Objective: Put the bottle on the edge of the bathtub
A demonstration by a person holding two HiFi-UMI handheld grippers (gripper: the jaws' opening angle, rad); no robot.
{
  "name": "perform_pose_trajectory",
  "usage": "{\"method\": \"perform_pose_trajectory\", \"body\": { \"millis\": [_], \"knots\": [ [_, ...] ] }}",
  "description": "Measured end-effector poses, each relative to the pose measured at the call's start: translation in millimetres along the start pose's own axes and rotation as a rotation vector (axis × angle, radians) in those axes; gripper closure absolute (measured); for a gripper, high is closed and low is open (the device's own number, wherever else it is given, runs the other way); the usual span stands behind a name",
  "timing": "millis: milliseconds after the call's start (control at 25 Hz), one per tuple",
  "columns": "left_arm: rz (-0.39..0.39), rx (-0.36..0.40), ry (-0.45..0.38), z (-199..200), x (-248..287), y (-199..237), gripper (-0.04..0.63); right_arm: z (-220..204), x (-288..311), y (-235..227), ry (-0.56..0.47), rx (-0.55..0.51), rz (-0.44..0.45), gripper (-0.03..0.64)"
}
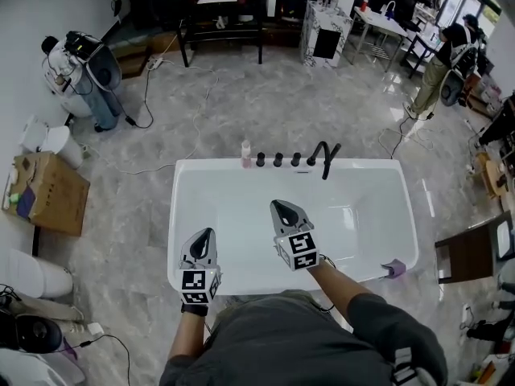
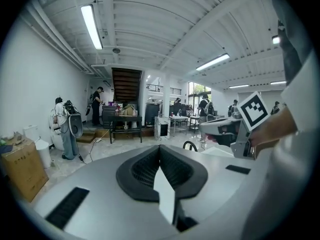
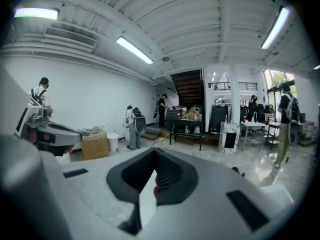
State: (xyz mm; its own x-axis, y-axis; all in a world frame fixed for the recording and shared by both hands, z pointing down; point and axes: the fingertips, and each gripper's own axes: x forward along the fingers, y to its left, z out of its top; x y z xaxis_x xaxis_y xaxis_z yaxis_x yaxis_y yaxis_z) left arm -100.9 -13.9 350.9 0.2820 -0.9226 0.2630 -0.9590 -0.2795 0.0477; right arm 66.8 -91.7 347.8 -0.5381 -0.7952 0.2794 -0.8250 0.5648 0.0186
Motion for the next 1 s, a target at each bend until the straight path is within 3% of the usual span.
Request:
{"method": "perform_pose_trajectory", "body": {
  "millis": [640,1000],
  "knots": [
    [-0.059,0.028,0.005,-3,-28,-33,0.592,-13,-67,18,-0.008,0.034,-0.009,0.615],
    [-0.063,0.036,0.007,-1,-31,-39,0.592,-12,-74,20,-0.011,0.039,-0.007,0.615]
  ]
}}
